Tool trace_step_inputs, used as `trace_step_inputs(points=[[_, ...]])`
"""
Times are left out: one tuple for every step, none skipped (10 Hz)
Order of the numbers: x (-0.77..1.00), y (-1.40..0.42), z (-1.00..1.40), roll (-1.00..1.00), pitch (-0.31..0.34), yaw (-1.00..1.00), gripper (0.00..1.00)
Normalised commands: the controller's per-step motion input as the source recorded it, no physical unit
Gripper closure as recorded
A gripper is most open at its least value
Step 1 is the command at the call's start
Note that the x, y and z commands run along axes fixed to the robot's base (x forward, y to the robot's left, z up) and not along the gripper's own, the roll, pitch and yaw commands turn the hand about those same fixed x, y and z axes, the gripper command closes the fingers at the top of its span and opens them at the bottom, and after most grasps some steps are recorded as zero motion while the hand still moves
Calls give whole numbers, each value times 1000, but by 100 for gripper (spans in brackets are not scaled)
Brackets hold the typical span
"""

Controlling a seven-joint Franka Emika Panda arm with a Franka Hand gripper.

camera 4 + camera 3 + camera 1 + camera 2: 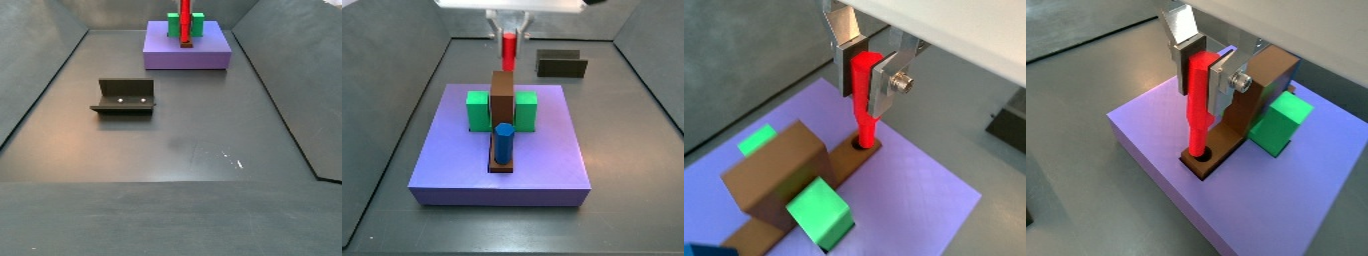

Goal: Pick up the red object. Move up. Move to above the board. Insert the red object.
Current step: Insert the red object.

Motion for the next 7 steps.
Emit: trace_step_inputs(points=[[-134,0,-11,0,0,0,100],[-194,-17,0,0,0,-34,100],[-226,-46,40,3,0,-20,100],[-189,-54,34,0,0,0,100],[-26,-91,29,0,0,0,100],[0,-89,0,0,0,9,100],[0,-43,0,0,0,34,100]])
